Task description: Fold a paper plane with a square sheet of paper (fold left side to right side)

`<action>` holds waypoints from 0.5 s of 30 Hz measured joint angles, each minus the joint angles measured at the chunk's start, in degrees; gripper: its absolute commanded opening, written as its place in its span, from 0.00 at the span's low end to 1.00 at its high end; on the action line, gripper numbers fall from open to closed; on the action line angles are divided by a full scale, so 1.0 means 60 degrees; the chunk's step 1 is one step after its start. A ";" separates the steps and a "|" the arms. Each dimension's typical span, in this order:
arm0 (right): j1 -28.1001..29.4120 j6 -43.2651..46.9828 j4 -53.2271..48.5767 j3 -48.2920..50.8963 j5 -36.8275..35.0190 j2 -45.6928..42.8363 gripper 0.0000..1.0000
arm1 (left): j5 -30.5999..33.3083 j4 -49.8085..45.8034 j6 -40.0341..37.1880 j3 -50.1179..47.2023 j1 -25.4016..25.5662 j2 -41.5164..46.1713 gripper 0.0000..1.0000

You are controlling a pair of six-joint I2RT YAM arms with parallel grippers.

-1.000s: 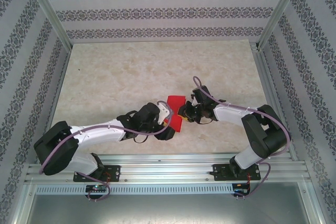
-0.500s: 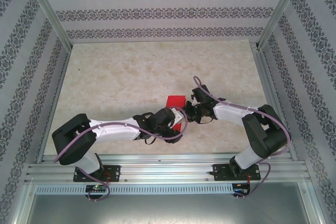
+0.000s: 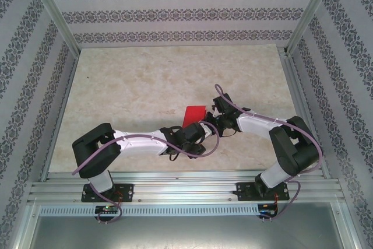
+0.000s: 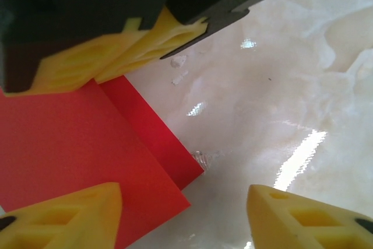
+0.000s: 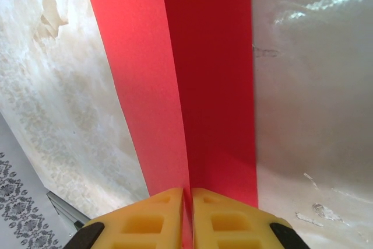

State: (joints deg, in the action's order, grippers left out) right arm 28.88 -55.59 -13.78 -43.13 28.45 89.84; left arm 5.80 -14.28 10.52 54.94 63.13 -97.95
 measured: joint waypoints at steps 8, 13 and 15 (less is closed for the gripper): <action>0.0000 0.0182 -0.0153 -0.0066 -0.0011 0.0087 0.16 | 0.0168 -0.0321 -0.0036 0.0237 -0.0011 0.0000 0.15; 0.0000 0.0412 -0.0415 -0.0157 -0.0066 0.0087 0.21 | -0.0120 -0.0375 -0.0084 0.0266 -0.0222 0.0015 0.01; -0.0004 0.0481 -0.0419 -0.0208 -0.0157 0.0084 0.25 | -0.0372 -0.0423 -0.0124 0.0266 -0.0357 0.0066 0.00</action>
State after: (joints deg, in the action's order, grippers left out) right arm 28.86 -52.71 -16.29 -44.38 27.51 90.35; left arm 3.57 -16.82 9.78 56.53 60.99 -97.56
